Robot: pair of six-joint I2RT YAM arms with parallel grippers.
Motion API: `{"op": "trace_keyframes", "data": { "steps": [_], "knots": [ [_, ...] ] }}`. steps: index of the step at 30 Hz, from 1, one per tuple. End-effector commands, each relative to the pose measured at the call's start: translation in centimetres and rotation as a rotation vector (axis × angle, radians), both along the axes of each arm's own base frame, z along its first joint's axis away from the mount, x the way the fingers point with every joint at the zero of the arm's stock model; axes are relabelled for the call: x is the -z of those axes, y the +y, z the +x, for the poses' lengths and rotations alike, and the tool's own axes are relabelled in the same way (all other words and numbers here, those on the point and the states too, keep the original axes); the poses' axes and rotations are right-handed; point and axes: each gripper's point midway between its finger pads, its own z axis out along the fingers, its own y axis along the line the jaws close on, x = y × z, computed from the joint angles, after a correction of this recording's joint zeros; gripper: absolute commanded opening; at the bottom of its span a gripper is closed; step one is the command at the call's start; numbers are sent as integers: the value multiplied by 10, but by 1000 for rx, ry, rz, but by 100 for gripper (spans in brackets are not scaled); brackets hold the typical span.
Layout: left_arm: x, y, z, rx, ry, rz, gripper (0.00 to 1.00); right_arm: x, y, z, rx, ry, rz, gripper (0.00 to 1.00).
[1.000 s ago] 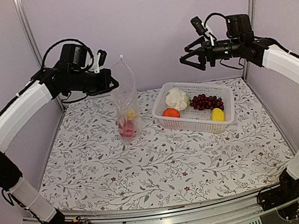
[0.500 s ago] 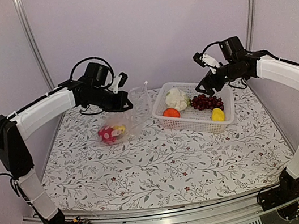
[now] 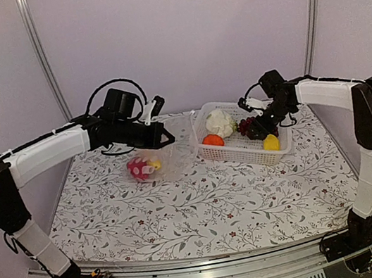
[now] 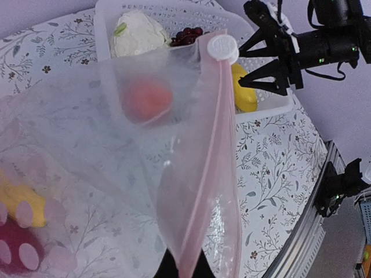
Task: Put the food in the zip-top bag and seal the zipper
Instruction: Adjust the zipper food storage bag at the center of the board.
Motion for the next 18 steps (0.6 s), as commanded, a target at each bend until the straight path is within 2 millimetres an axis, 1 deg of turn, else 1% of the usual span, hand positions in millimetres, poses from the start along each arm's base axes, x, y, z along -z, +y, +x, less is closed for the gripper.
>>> {"op": "trace_keyframes", "data": {
  "steps": [1,6,10,13,18],
  "knots": [
    [-24,-6,-5,13,-81,-22,1,21,-23,5,99,50,-58,72],
    [-26,-1,-2,-5,-105,-2,1,27,-44,14,195,39,-103,72],
    [-25,-1,-3,-1,-101,0,1,31,-58,21,271,35,-117,76],
    [-25,0,-2,-5,-103,3,1,38,-64,21,298,61,-120,78],
    [-25,1,-1,-8,-109,11,1,53,-66,16,302,110,-133,78]
  ]
}}
